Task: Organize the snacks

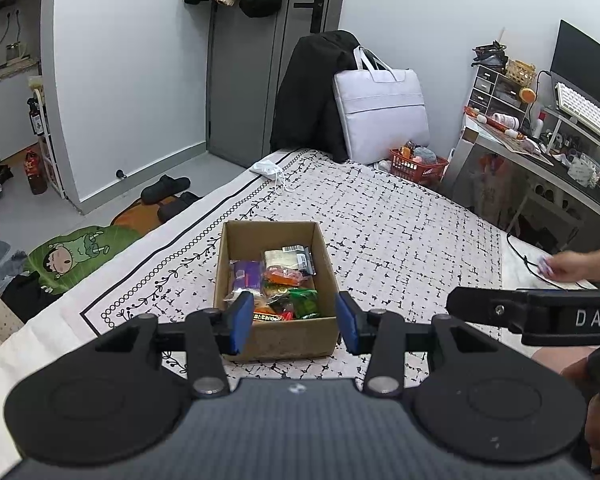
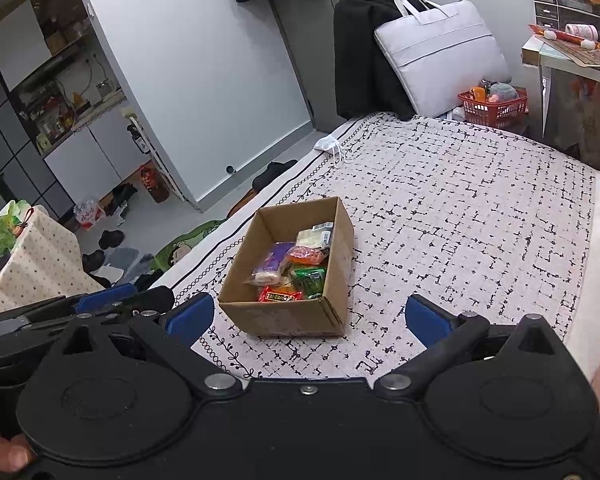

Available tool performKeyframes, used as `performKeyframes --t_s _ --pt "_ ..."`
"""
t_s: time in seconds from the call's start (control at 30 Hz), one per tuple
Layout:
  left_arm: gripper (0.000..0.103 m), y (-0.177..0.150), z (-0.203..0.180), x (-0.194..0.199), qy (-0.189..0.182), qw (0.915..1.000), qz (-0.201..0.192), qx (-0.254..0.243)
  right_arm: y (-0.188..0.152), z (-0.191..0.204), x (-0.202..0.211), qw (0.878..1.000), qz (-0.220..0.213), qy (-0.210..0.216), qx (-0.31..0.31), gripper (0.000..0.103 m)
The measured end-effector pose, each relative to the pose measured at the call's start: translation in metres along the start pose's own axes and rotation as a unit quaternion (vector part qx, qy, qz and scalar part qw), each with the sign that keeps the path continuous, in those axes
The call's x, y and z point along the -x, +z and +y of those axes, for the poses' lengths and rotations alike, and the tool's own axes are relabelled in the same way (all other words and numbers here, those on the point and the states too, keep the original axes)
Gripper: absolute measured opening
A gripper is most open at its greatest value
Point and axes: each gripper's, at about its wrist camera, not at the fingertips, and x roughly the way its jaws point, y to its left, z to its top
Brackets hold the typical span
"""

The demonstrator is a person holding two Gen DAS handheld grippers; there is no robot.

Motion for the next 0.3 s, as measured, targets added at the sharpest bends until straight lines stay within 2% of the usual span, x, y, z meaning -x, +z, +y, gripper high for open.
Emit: performKeyframes --t_s 0.3 --pt "0.043 0.0026 0.004 -0.0048 0.001 1.0 0.004 0.005 0.0052 0.0045 -0.0072 1.0 0.004 0.002 0.007 0.103"
